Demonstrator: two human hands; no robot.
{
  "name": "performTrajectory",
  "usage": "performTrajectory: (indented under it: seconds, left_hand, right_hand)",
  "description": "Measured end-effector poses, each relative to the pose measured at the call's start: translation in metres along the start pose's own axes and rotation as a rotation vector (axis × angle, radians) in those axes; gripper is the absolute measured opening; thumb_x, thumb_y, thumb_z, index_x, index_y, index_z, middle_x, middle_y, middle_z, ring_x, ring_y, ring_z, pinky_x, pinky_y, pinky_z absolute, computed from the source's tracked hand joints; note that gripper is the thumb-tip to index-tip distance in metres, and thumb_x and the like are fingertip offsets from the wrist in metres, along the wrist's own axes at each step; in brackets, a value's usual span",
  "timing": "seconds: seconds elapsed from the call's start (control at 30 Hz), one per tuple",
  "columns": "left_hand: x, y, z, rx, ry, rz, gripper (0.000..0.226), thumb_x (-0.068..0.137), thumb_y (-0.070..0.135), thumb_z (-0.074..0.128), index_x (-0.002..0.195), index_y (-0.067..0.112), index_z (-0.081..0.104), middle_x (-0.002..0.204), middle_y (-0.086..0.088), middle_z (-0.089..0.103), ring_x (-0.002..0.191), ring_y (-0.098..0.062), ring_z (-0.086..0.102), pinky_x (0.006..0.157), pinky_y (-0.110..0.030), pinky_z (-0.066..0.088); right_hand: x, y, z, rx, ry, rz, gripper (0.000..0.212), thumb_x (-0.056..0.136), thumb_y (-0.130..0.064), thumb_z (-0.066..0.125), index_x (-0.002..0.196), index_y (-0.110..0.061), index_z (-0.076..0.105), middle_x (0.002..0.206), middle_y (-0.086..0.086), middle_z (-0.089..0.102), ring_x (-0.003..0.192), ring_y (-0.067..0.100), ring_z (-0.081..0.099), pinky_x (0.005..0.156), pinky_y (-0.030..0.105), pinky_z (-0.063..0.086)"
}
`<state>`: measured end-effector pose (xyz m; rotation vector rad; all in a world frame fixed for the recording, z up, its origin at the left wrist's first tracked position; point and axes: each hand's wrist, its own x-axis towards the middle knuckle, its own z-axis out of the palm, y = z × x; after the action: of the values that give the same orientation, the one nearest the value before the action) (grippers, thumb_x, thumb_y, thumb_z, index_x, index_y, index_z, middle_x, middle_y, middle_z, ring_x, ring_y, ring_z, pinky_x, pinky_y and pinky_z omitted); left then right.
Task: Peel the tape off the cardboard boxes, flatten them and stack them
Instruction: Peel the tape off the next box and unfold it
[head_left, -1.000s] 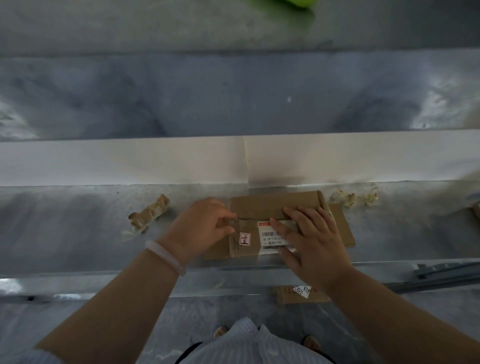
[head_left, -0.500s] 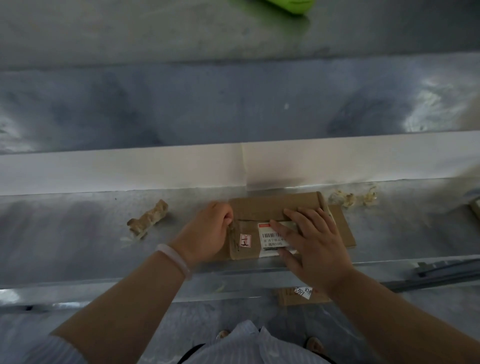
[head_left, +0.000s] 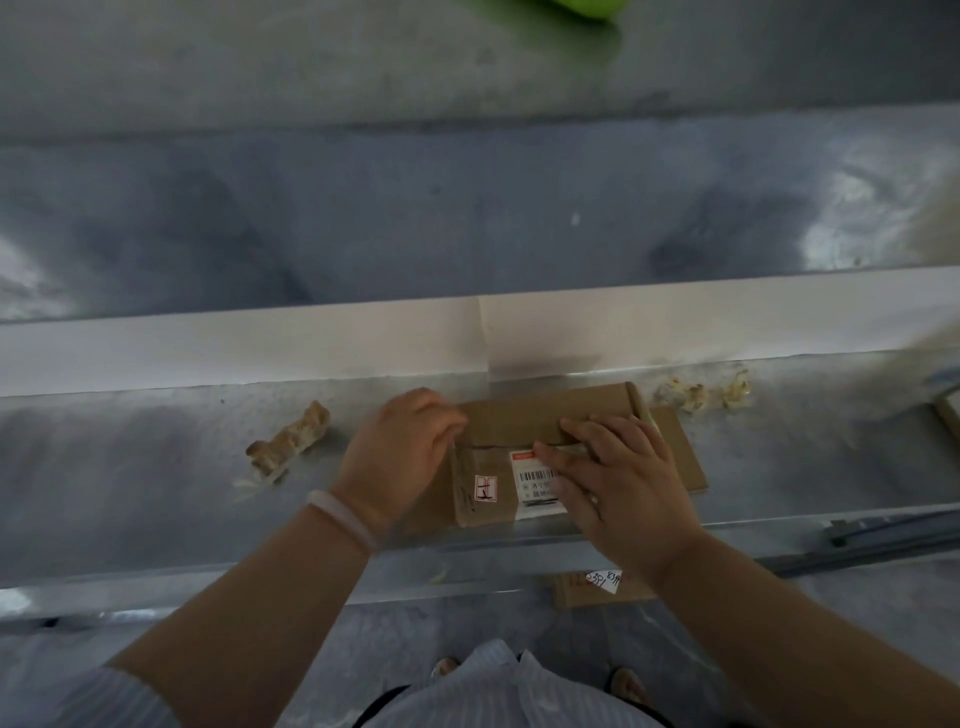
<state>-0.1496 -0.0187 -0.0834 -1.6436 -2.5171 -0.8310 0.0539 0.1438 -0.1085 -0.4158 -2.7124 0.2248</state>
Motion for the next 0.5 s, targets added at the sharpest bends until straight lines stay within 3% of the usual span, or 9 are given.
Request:
performTrajectory:
  seconds: [0.17, 0.33, 0.43, 0.5]
  left_hand:
    - [-0.012, -0.004, 0.0, -0.044, -0.124, 0.025, 0.037, 0.088, 0.032, 0.044, 0.103, 0.013, 0.072, 0.103, 0.003, 0.063, 0.09, -0.014, 0.06, 0.082, -0.028, 0.051]
    - [-0.004, -0.01, -0.009, -0.202, -0.226, -0.092, 0.023, 0.09, 0.014, 0.06, 0.11, 0.016, 0.07, 0.108, 0.007, 0.056, 0.099, -0.005, 0.054, 0.087, -0.01, 0.037]
    - [0.001, -0.009, -0.009, -0.213, -0.156, -0.225, 0.017, 0.081, 0.015, 0.071, 0.096, 0.023, 0.074, 0.095, 0.012, 0.058, 0.088, -0.002, 0.056, 0.078, -0.01, 0.038]
    - [0.0, -0.008, -0.005, -0.256, -0.125, -0.326, 0.024, 0.077, 0.017, 0.076, 0.099, 0.022, 0.07, 0.093, 0.012, 0.059, 0.083, 0.001, 0.059, 0.075, -0.009, 0.041]
  right_hand:
    - [0.012, -0.003, -0.008, -0.003, -0.109, 0.091, 0.048, 0.084, -0.055, 0.053, 0.127, -0.038, 0.061, 0.119, -0.013, 0.059, 0.113, 0.018, 0.053, 0.103, 0.045, 0.037]
    - [0.019, -0.008, -0.013, -0.054, -0.179, 0.127, 0.051, 0.079, -0.058, 0.048, 0.125, -0.039, 0.062, 0.115, -0.011, 0.054, 0.107, 0.02, 0.051, 0.103, 0.048, 0.035]
    - [0.022, -0.013, -0.014, -0.061, -0.174, 0.143, 0.05, 0.077, -0.057, 0.049, 0.12, -0.038, 0.066, 0.111, -0.011, 0.056, 0.106, 0.021, 0.054, 0.103, 0.051, 0.035]
    - [0.021, -0.015, -0.015, -0.08, -0.165, 0.141, 0.049, 0.077, -0.055, 0.049, 0.118, -0.037, 0.067, 0.109, -0.009, 0.058, 0.103, 0.021, 0.056, 0.104, 0.055, 0.032]
